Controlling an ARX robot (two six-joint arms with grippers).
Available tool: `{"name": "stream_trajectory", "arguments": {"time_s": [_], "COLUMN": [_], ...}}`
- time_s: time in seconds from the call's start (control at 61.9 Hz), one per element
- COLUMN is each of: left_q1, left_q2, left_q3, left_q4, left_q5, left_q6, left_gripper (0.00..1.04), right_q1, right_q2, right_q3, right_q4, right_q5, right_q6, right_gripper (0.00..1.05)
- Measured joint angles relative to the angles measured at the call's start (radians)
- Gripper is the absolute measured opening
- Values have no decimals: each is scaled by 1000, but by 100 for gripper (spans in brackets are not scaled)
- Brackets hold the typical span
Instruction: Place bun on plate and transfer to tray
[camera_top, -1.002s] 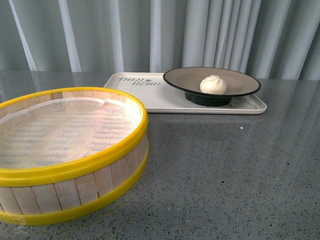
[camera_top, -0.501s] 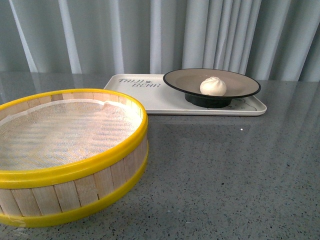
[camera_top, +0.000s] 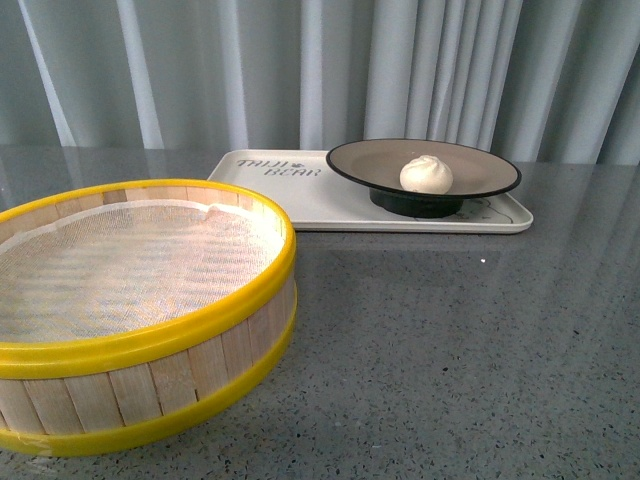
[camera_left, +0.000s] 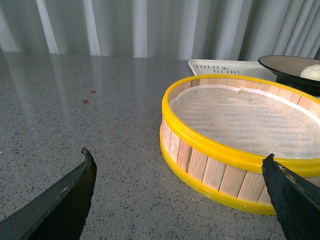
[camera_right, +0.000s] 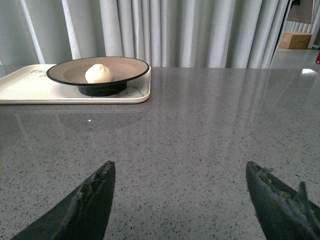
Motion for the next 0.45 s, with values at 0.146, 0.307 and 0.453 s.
{"name": "stream_trajectory", "arguments": {"time_s": [0.146,0.307,0.453], "left_q1": [0,0,0], "left_q2": [0,0,0], "left_q3": [0,0,0], "left_q4": [0,0,0], "left_q5": [0,0,0], "left_q6": [0,0,0], "left_gripper": [98,98,98], "right_q1": [0,0,0], "right_q2": [0,0,0], "right_q3": [0,0,0], "right_q4": [0,0,0], "right_q5": [0,0,0], "right_q6": [1,1,1], "right_gripper": [97,96,96]}}
